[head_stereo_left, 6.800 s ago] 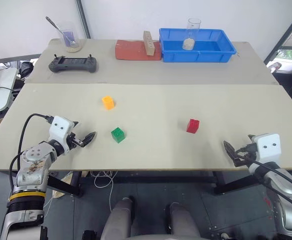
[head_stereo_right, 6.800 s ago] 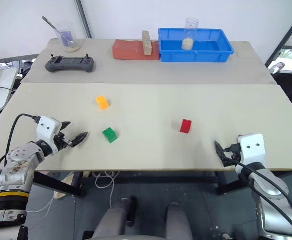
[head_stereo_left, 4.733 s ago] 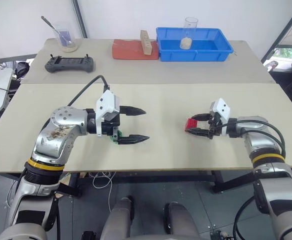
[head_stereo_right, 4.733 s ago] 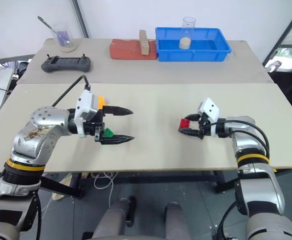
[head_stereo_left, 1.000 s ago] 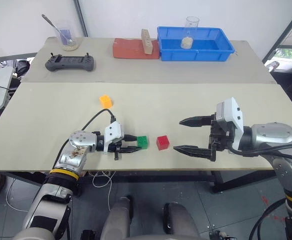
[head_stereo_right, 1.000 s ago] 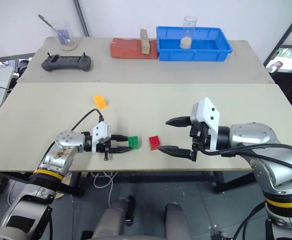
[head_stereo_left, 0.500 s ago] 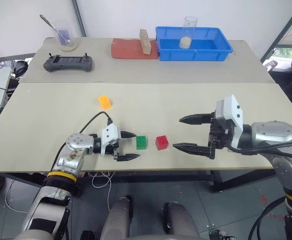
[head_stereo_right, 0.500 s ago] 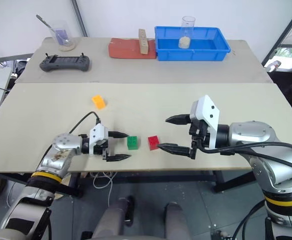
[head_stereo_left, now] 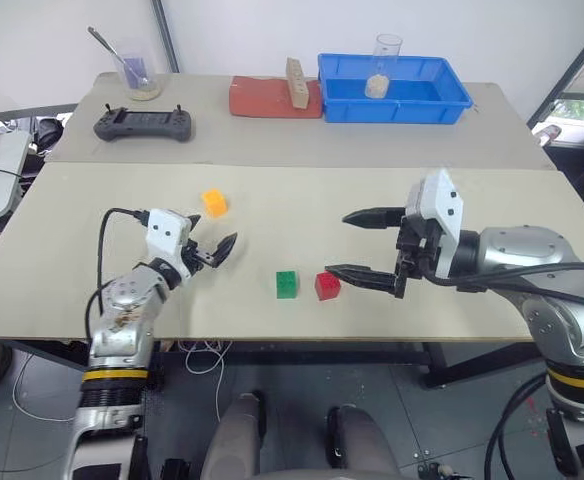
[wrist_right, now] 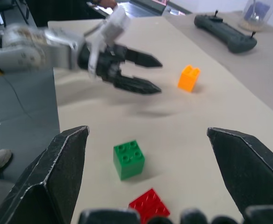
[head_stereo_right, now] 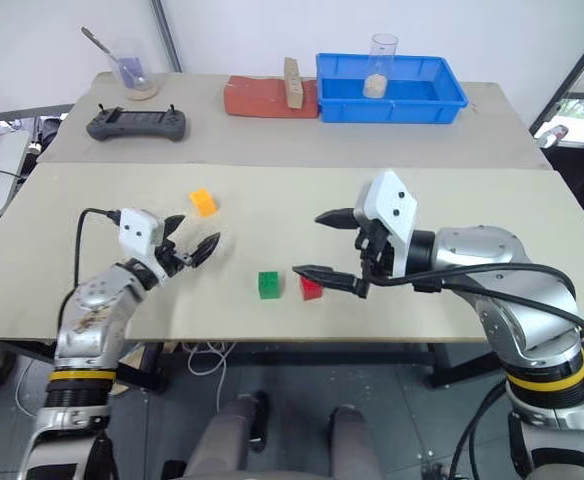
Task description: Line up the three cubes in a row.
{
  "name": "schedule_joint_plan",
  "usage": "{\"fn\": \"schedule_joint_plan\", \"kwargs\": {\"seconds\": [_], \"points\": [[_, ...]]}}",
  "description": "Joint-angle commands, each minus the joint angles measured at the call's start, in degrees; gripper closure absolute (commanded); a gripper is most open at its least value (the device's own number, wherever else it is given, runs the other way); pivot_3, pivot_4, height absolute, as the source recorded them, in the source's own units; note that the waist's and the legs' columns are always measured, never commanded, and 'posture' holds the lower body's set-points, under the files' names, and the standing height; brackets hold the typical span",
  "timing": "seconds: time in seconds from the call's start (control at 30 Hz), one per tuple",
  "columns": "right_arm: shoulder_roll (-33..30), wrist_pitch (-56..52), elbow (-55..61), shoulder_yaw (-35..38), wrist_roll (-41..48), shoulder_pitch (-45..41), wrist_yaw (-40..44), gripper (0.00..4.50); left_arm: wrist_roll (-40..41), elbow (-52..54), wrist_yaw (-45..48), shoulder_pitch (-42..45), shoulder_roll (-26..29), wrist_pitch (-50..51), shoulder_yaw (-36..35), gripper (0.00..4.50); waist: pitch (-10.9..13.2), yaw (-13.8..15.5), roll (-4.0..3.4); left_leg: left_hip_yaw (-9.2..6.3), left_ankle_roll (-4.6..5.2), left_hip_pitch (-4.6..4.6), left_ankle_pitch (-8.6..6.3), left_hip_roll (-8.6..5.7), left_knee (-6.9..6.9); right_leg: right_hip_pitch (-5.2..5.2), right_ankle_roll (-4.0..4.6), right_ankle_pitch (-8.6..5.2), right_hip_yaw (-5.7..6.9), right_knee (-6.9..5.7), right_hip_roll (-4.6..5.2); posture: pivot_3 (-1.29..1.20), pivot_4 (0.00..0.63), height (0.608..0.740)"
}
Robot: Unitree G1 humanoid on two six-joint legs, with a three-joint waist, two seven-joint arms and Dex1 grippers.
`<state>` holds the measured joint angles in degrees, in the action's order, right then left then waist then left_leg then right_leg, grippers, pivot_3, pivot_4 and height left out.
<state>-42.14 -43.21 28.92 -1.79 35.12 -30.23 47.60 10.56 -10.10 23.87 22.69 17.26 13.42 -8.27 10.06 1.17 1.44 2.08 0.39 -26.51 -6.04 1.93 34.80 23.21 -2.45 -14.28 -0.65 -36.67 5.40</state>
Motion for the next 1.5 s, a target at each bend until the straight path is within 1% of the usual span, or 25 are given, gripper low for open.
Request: {"fn": "schedule_joint_plan", "kwargs": {"seconds": [0.03, 0.13, 0.37, 0.57, 0.63, 0.77, 0.8, 0.83, 0.87, 0.9, 0.97, 1.0, 1.2, 1.3, 1.33, 1.43, 1.5], "points": [[0.0, 0.2, -0.2, 0.9, 0.0, -1.1, -0.3, 0.0, -3.1, -6.5, -9.4, 5.6, -2.4, -3.6, -1.3, 0.03, 0.0, 0.1, 0.13, 0.01, 0.0, -0.04, 0.0, -0.02, 0.04, 0.0, -0.02, 0.02, 0.01, 0.02, -0.02, 0.0, 0.15, 0.74], [-0.1, 0.2, -0.4, 1.2, 0.0, -1.0, -0.6, 0.0, -5.0, -14.3, -14.4, 9.9, -3.8, -7.3, -1.3, 0.03, -0.1, -0.1, 0.17, 0.02, 0.05, -0.18, 0.02, -0.01, 0.06, 0.07, 0.0, 0.04, 0.0, 0.05, -0.07, 0.0, 0.15, 0.74], [-1.2, -0.2, 0.6, 2.1, -0.1, 0.2, -1.1, 0.0, -7.7, -32.2, -21.4, 18.8, -7.3, -15.5, -0.3, 0.03, 0.0, -0.2, 0.2, 0.03, 0.17, -0.31, 0.07, -0.04, 0.09, 0.14, -0.05, 0.08, 0.01, 0.08, -0.08, 0.0, 0.15, 0.74], [-1.6, -0.8, 1.8, 2.9, 0.5, 0.9, -1.8, 0.0, -6.9, -45.4, -22.1, 26.5, -8.0, -21.3, -1.3, 0.03, 0.0, -0.1, 0.2, 0.04, 0.04, -0.42, 0.0, -0.05, 0.13, 0.14, -0.14, 0.16, 0.06, 0.23, -0.07, 0.0, 0.15, 0.74], [-1.8, -1.0, 2.2, 3.2, 0.7, 1.3, -2.0, 0.0, -6.4, -48.3, -22.2, 28.2, -8.1, -22.2, -1.9, 0.03, 0.0, -0.1, 0.2, 0.03, 0.08, -0.51, 0.01, -0.01, 0.09, 0.14, -0.18, 0.28, 0.09, 0.48, -0.11, 0.0, 0.15, 0.74], [-2.1, -1.4, 3.0, 4.0, 1.2, 2.2, -2.5, 0.0, -6.1, -51.6, -22.6, 30.2, -7.7, -23.4, -2.5, 0.03, 0.0, -0.3, 0.2, 0.04, 0.2, -0.63, 0.03, -0.06, 0.15, 0.15, -0.28, 0.34, 0.08, 0.59, -0.08, 0.0, 0.15, 0.74], [-2.1, -1.4, 3.1, 4.2, 1.2, 2.5, -2.6, 0.0, -6.0, -51.9, -22.6, 30.4, -7.6, -23.7, -2.6, 0.42, 0.0, -0.3, 0.2, 0.04, 0.2, -0.63, 0.03, -0.05, 0.15, 0.15, -0.28, 0.35, 0.08, 0.58, -0.09, 0.0, 0.15, 0.74], [-2.2, -1.4, 3.3, 4.4, 1.2, 2.7, -2.6, 0.0, -6.1, -52.2, -22.5, 30.6, -7.5, -24.0, -2.5, 0.56, 0.0, -0.3, 0.2, 0.04, 0.19, -0.63, 0.02, -0.05, 0.15, 0.15, -0.28, 0.35, 0.08, 0.58, -0.09, 0.0, 0.15, 0.74], [-2.2, -1.4, 3.4, 4.6, 1.2, 3.0, -2.7, 0.0, -6.1, -52.4, -22.5, 30.7, -7.5, -24.2, -2.5, 0.9, 0.0, -0.3, 0.2, 0.04, 0.19, -0.63, 0.02, -0.05, 0.15, 0.15, -0.28, 0.35, 0.08, 0.58, -0.09, 0.0, 0.15, 0.74], [-2.3, -1.4, 3.5, 4.7, 1.2, 3.2, -2.7, 0.0, -6.1, -52.6, -22.5, 30.8, -7.4, -24.4, -2.5, 1.32, 0.0, -0.3, 0.2, 0.04, 0.19, -0.63, 0.02, -0.05, 0.15, 0.15, -0.28, 0.35, 0.08, 0.58, -0.09, 0.0, 0.15, 0.74], [-2.3, -1.3, 3.7, 5.0, 1.2, 3.8, -2.7, 0.0, -6.0, -53.0, -22.4, 30.9, -7.2, -24.7, -2.5, 2.3, 0.0, -0.4, 0.2, 0.04, 0.19, -0.63, 0.02, -0.05, 0.15, 0.15, -0.27, 0.35, 0.08, 0.58, -0.09, 0.0, 0.15, 0.74], [-2.4, -1.2, 3.8, 5.1, 1.2, 3.9, -2.7, 0.0, -6.1, -53.1, -22.3, 30.9, -7.1, -24.8, -2.5, 2.6, 0.0, -0.4, 0.2, 0.04, 0.19, -0.63, 0.02, -0.05, 0.15, 0.15, -0.27, 0.35, 0.08, 0.58, -0.09, 0.0, 0.15, 0.74], [-2.5, -0.9, 3.5, 5.1, 1.0, 4.1, -2.7, 0.0, -6.1, -52.8, -21.5, 30.8, -6.4, -24.8, -2.3, 2.59, 0.0, -0.4, 0.2, 0.04, 0.19, -0.63, 0.02, -0.04, 0.15, 0.15, -0.26, 0.36, 0.08, 0.58, -0.1, 0.0, 0.15, 0.74], [-2.4, -0.9, 3.4, 4.9, 1.0, 3.8, -2.8, 0.0, -6.2, -50.8, -18.1, 30.2, -5.7, -24.1, -1.5, 2.59, 0.0, -0.4, 0.2, 0.04, 0.19, -0.63, 0.02, -0.04, 0.16, 0.15, -0.26, 0.36, 0.08, 0.57, -0.1, 0.0, 0.15, 0.74], [-2.4, -0.8, 3.3, 4.9, 0.9, 3.8, -2.8, 0.0, -5.9, -48.8, -15.0, 29.4, -5.0, -23.4, -0.9, 2.59, 0.0, -0.4, 0.2, 0.04, 0.19, -0.63, 0.02, -0.04, 0.15, 0.15, -0.26, 0.36, 0.08, 0.57, -0.11, 0.0, 0.15, 0.74], [-2.7, -0.2, 2.3, 5.0, 0.6, 3.7, -2.0, 0.0, -3.1, -36.1, 3.6, 23.1, 0.0, -19.8, 2.6, 2.59, -0.1, -0.7, 0.2, 0.05, 0.19, -0.64, 0.02, -0.04, 0.13, 0.15, -0.24, 0.36, 0.08, 0.58, -0.1, 0.0, 0.15, 0.74], [-2.8, 0.2, 1.8, 5.1, 0.6, 3.6, -1.5, 0.0, 1.0, -24.8, 15.9, 17.7, 3.5, -15.5, 4.6, 2.59, -0.1, -1.2, 0.19, 0.1, 0.17, -0.63, 0.01, 0.01, 0.08, 0.23, -0.13, 0.43, 0.06, 0.58, -0.1, 0.0, 0.15, 0.74]]}}
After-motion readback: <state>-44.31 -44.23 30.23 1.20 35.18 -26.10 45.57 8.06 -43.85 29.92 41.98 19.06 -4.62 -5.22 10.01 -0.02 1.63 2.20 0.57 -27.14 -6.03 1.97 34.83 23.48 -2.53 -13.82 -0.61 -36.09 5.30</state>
